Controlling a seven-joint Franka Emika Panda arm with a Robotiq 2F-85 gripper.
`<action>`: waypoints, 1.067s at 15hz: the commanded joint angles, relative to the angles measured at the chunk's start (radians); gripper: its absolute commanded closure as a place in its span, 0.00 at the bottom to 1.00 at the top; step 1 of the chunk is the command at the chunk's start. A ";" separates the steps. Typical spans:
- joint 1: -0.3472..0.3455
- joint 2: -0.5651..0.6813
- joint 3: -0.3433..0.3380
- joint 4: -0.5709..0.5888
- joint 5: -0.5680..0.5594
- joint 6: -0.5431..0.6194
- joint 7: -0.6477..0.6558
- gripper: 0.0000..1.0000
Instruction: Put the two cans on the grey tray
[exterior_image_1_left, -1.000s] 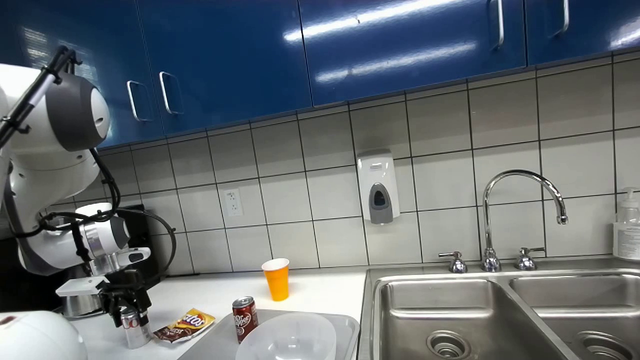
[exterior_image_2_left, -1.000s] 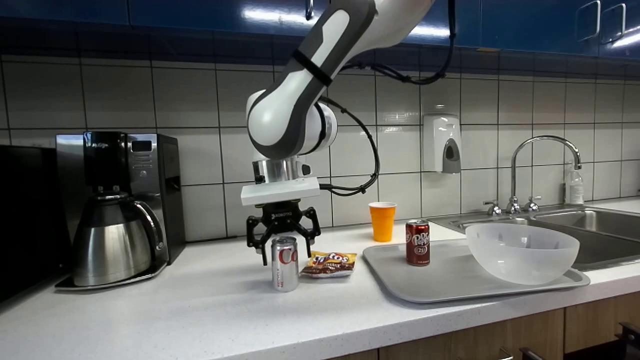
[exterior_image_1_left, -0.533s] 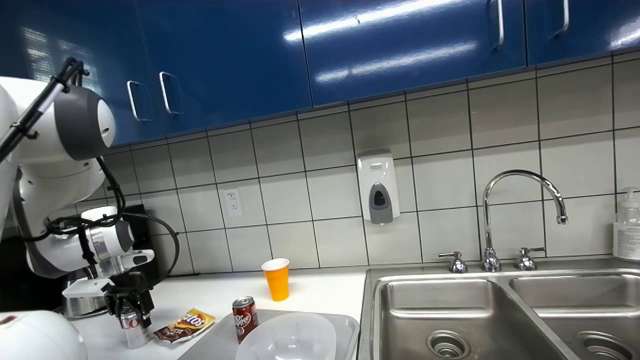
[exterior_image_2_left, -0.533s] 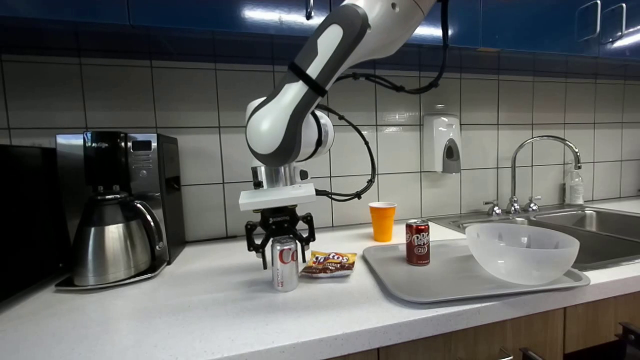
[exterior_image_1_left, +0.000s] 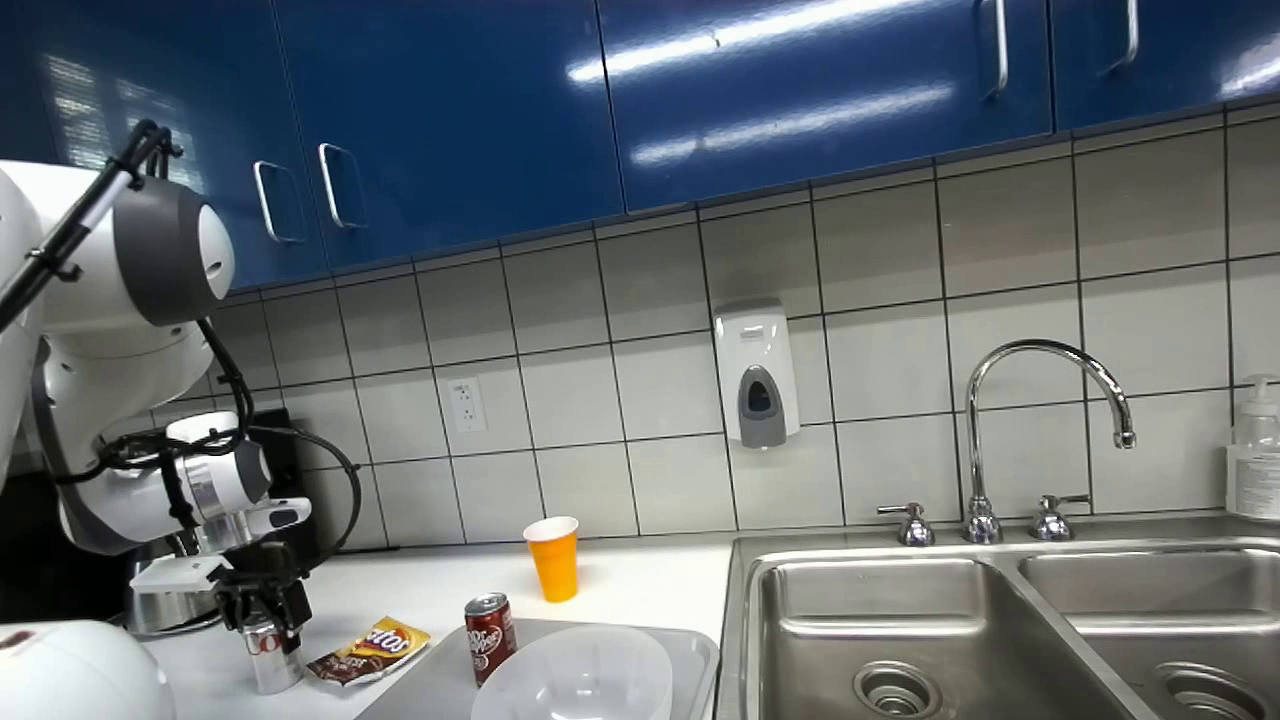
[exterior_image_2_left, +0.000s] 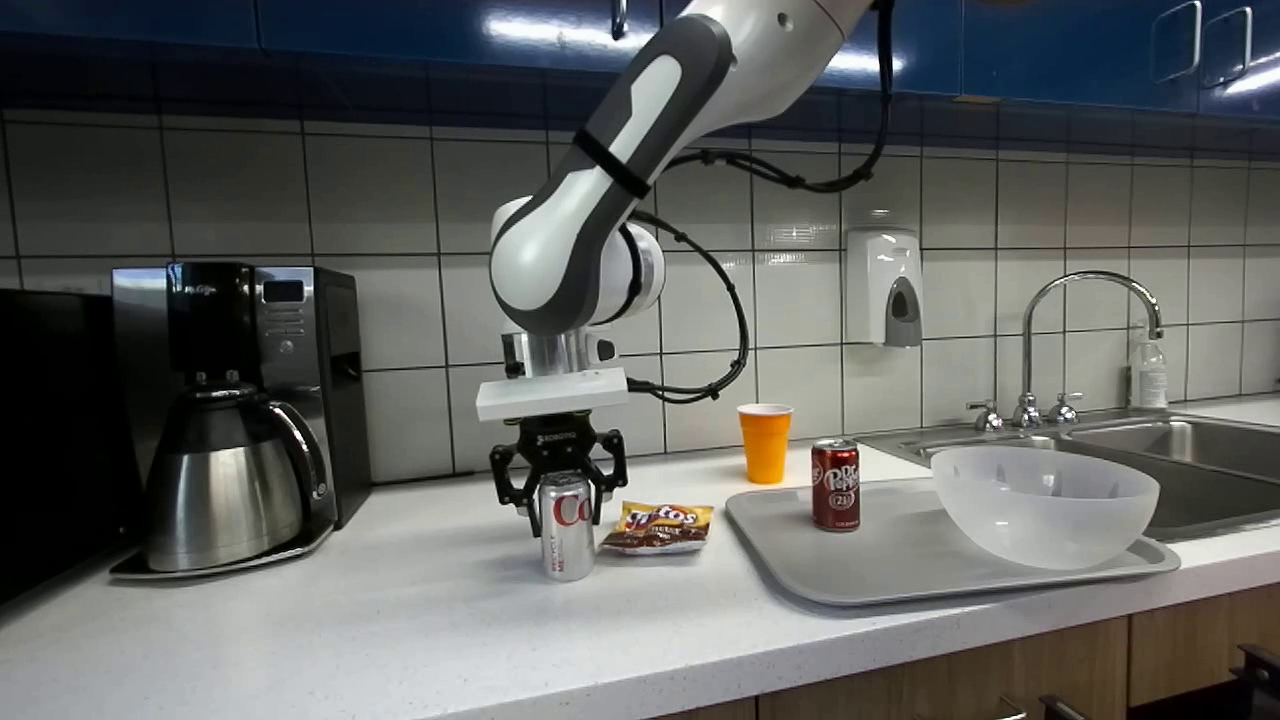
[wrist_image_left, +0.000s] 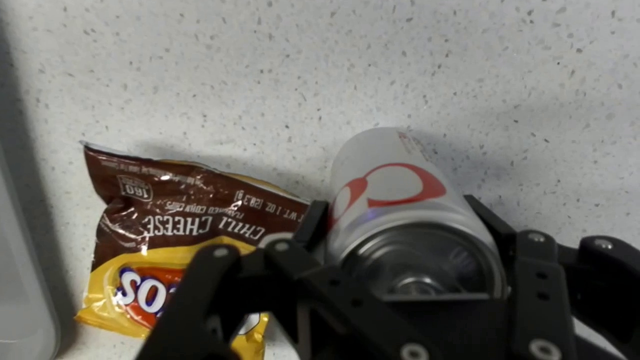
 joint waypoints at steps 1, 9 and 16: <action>0.024 -0.011 -0.022 0.016 0.001 -0.004 -0.011 0.58; 0.028 -0.084 -0.042 -0.039 -0.006 0.013 0.017 0.58; 0.018 -0.174 -0.069 -0.125 -0.022 0.031 0.057 0.58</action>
